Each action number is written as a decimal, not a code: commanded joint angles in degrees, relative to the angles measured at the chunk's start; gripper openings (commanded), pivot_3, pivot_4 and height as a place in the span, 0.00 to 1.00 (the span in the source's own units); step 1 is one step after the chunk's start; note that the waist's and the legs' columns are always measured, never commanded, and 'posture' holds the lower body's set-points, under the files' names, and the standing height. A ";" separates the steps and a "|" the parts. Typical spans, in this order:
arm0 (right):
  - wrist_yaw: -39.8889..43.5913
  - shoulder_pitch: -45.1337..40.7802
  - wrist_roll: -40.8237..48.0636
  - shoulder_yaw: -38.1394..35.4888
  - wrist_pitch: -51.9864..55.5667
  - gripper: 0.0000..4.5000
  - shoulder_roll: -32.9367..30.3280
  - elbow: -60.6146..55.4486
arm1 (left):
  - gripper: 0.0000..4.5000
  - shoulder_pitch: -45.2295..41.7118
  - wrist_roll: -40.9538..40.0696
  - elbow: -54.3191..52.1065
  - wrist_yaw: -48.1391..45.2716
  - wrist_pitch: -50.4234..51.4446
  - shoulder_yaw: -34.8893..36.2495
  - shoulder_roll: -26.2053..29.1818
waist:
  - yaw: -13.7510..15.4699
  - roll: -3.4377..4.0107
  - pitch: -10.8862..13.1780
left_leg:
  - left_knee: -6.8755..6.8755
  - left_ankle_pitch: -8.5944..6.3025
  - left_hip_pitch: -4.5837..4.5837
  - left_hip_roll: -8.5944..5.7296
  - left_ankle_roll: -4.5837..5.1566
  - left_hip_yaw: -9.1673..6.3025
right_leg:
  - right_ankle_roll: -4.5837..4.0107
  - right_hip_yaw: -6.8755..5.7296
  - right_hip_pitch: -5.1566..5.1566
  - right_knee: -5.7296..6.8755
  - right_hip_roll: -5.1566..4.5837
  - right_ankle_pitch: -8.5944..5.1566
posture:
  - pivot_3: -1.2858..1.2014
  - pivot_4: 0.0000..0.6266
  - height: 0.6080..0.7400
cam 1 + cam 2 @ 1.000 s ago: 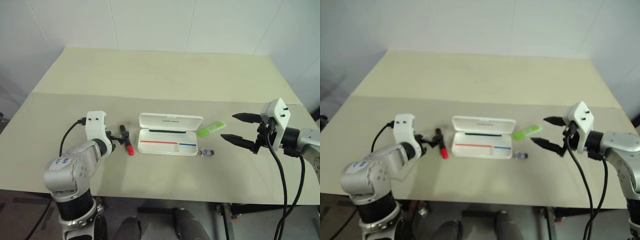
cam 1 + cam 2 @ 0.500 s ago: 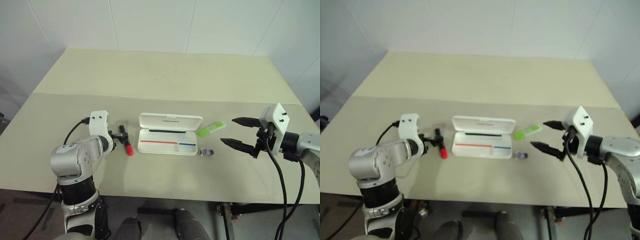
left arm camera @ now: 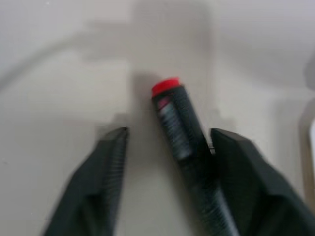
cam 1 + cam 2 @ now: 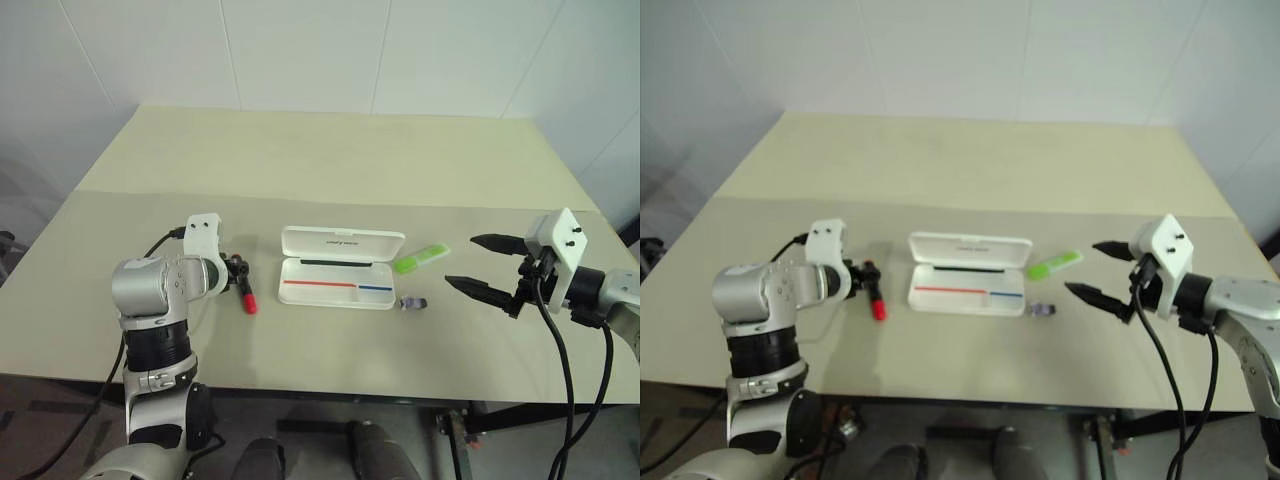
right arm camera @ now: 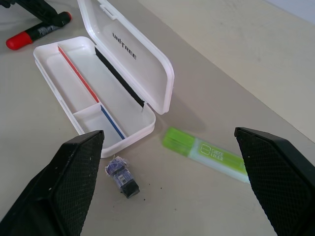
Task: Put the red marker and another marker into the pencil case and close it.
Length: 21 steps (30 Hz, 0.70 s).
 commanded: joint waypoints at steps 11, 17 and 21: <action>-1.38 1.27 1.70 -3.88 0.28 1.00 -0.22 -2.95 | 0.14 0.02 -0.70 1.17 -4.54 -6.80 -0.75 6.75 | -0.21 0.03 0.01 | -0.27 0.02 -0.02 -0.01 0.00 0.01 | -0.02 0.01 -0.14 0.08 -0.02 0.06 | 0.52 0.24 1.00; -1.73 2.10 2.59 -5.55 0.95 1.00 0.22 -4.17 | 0.14 0.60 -1.83 -1.24 -16.63 -26.74 -7.64 21.13 | -1.39 -0.63 0.49 | -0.79 0.08 -0.28 0.06 -0.27 0.00 | 0.03 0.04 -0.66 0.10 0.00 0.23 | 0.52 0.24 1.00; -1.46 2.51 5.56 -8.50 0.03 1.00 2.08 -5.96 | 0.14 -1.03 -1.65 0.59 -26.24 -41.52 -11.58 27.83 | -0.45 -0.59 0.47 | -0.95 -0.01 -1.38 0.09 -0.36 -0.07 | 0.59 -0.04 -1.95 0.53 -0.03 0.49 | 0.52 0.24 1.00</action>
